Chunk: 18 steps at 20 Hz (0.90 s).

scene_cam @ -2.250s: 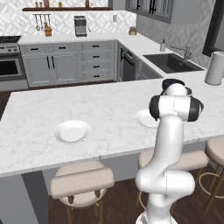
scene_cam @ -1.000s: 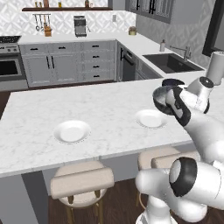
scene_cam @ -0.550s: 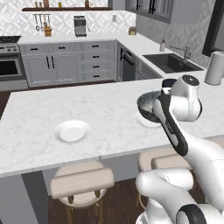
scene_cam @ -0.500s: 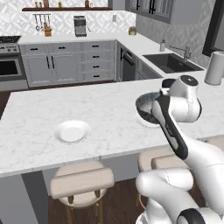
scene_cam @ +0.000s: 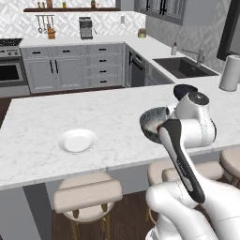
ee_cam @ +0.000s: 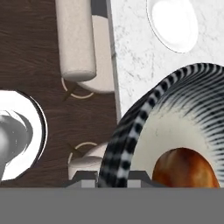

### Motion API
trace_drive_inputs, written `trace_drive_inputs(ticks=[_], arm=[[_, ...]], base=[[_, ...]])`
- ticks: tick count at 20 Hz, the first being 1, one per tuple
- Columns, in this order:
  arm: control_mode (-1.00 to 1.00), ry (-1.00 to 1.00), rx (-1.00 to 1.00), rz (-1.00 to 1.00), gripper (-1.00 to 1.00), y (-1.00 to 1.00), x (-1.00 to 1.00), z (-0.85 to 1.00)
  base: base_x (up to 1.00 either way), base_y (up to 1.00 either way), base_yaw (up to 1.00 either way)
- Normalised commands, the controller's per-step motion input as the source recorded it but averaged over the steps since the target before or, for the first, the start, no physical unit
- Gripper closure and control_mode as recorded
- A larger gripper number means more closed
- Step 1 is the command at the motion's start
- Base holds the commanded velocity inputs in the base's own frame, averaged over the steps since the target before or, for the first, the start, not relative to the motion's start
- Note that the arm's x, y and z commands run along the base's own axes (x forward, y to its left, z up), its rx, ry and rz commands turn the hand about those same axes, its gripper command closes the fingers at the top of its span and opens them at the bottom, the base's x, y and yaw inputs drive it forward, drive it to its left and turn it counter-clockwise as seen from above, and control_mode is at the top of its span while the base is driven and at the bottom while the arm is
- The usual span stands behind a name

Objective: Pick the chicken drumstick and carrot from their plates and place them in the bowl. Then put the bowl in the fridge.

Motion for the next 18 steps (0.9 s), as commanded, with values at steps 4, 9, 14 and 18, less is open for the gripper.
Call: trace_drive_inputs(ticks=[4, 9, 14, 18], arm=[[-1.00, 0.00, 0.00, 0.00, 1.00, 0.00, 0.00, 0.00], [1.00, 0.00, 0.00, 0.00, 1.00, 0.00, 0.00, 0.00], [1.00, 0.00, 0.00, 0.00, 1.00, 0.00, 0.00, 0.00], [1.00, 0.00, 0.00, 0.00, 1.00, 0.00, 0.00, 0.00]], base=[[0.00, 0.00, 0.00], [-0.77, 0.00, 0.00], [-0.76, 0.04, -0.18], [-0.02, 0.30, -0.78]])
